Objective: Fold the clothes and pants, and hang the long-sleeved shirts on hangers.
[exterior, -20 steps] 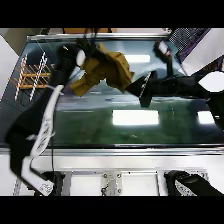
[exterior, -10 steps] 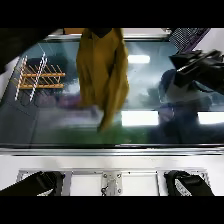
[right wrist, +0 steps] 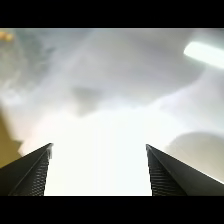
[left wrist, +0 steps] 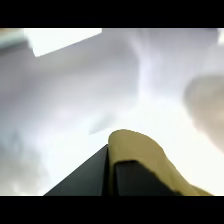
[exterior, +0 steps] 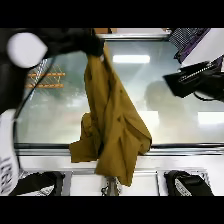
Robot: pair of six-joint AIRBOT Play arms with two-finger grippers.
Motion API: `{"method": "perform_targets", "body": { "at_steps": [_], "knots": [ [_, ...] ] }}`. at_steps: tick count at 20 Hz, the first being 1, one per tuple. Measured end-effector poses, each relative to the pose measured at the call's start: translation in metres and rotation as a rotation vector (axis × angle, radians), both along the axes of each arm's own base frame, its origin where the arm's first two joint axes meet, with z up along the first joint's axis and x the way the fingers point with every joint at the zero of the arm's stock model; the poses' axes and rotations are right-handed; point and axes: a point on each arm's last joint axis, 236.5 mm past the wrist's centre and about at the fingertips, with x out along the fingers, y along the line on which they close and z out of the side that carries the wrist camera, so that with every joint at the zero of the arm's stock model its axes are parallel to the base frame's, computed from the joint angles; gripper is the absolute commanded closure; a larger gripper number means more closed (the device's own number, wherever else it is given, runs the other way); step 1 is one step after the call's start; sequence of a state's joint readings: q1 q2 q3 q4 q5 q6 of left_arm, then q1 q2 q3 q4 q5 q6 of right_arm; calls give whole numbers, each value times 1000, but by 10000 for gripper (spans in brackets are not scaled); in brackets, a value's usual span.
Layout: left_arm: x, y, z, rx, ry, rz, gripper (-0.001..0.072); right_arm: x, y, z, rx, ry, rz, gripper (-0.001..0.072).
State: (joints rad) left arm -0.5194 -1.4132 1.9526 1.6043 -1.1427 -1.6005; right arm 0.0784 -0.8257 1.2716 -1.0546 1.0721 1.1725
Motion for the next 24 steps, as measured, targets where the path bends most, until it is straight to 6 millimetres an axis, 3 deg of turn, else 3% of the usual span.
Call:
{"method": "perform_targets", "body": {
  "at_steps": [2, 4, 6, 8, 11, 15, 19, 24],
  "knots": [
    [16, 16, -77, 20, 206, 49, 690, -3, 21, -29, 33, 132, 72, 78],
    [17, 32, -137, 41, 357, 89, 690, -7, 44, -60, 50, 259, 141, 206],
    [10, 47, -181, 55, 469, 122, 690, -14, 76, -96, 54, 400, 214, 245],
    [0, 57, -208, 60, 531, 140, 690, -24, 112, -132, 46, 528, 280, 245],
    [-10, 65, -225, 49, 548, 159, 690, -37, 166, -184, 22, 674, 309, 245],
    [-17, 69, -225, 30, 528, 167, 690, -43, 220, -247, 31, 808, 199, 232],
    [-19, 70, -216, 15, 497, 168, 690, -42, 246, -286, 61, 862, 110, 232],
    [-20, 70, -202, -4, 460, 166, 690, -27, 259, -311, 106, 864, 28, 239]
  ]
}}
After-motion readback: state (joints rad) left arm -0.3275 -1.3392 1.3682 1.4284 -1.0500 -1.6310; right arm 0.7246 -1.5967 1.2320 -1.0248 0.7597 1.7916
